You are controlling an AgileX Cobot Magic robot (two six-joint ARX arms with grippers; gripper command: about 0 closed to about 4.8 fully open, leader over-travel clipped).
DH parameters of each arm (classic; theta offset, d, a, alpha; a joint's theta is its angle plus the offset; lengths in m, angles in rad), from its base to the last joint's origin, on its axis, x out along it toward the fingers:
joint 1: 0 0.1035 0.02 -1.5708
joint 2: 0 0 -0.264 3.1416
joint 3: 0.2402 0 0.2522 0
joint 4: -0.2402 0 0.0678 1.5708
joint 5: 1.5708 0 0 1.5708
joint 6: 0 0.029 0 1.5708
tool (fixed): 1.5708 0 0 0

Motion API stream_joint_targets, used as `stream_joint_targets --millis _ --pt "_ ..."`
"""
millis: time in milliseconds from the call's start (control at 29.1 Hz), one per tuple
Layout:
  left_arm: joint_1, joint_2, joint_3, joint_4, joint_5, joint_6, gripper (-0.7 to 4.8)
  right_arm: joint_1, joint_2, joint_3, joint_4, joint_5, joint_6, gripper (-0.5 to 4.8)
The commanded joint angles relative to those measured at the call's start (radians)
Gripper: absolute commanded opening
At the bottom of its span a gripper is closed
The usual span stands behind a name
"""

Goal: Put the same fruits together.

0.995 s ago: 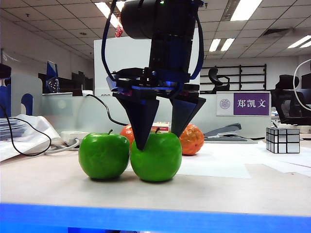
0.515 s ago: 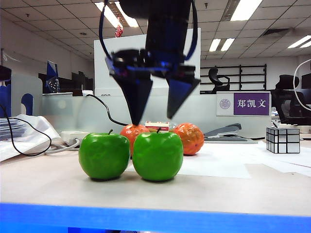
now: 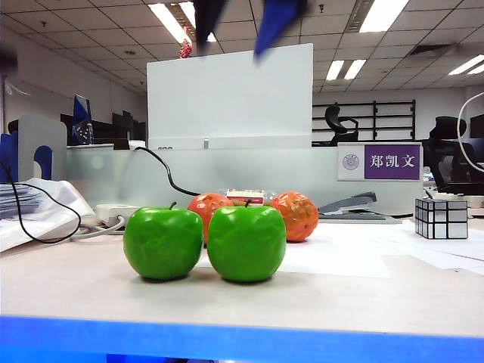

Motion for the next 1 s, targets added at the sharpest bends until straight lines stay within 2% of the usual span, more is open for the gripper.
stream_joint_targets --millis 34,69,103,137,172,343,515,721,927,995 --pt "0.000 -0.002 0.045 0.162 -0.085 -0.033 -0.06 0.003 -0.123 0.072 0.055 0.002 0.003 4.38" --pt "0.000 -0.002 0.054 0.178 -0.118 -0.035 -0.06 0.003 -0.158 0.085 0.068 0.000 0.001 3.39" --pt "0.000 -0.002 0.061 0.187 -0.155 -0.036 -0.06 0.003 -0.206 0.095 0.085 -0.002 -0.006 1.86" --pt "0.000 -0.002 0.068 0.186 -0.198 -0.036 -0.06 0.003 -0.246 0.095 0.104 -0.003 -0.025 0.67" --pt "0.000 -0.002 0.069 0.186 -0.223 -0.037 -0.06 0.003 -0.296 0.095 0.117 -0.002 -0.050 -0.12" --pt "0.000 -0.002 0.069 0.159 -0.285 -0.100 -0.06 0.002 -0.492 0.089 0.118 0.003 -0.106 -0.08" --pt "0.000 -0.002 0.069 0.133 -0.311 -0.103 -0.06 0.002 -0.685 -0.003 0.118 0.003 -0.132 -0.08" --pt "0.000 -0.002 0.069 0.136 -0.311 -0.093 -0.06 0.000 -0.993 -0.303 0.175 0.051 -0.134 -0.08" --pt "0.000 -0.002 0.069 0.152 -0.311 -0.093 -0.06 0.000 -1.357 -0.721 0.418 0.056 -0.072 -0.08" --pt "0.000 -0.002 0.069 0.153 -0.311 -0.094 -0.06 0.000 -1.488 -0.867 0.506 0.088 -0.072 -0.08"
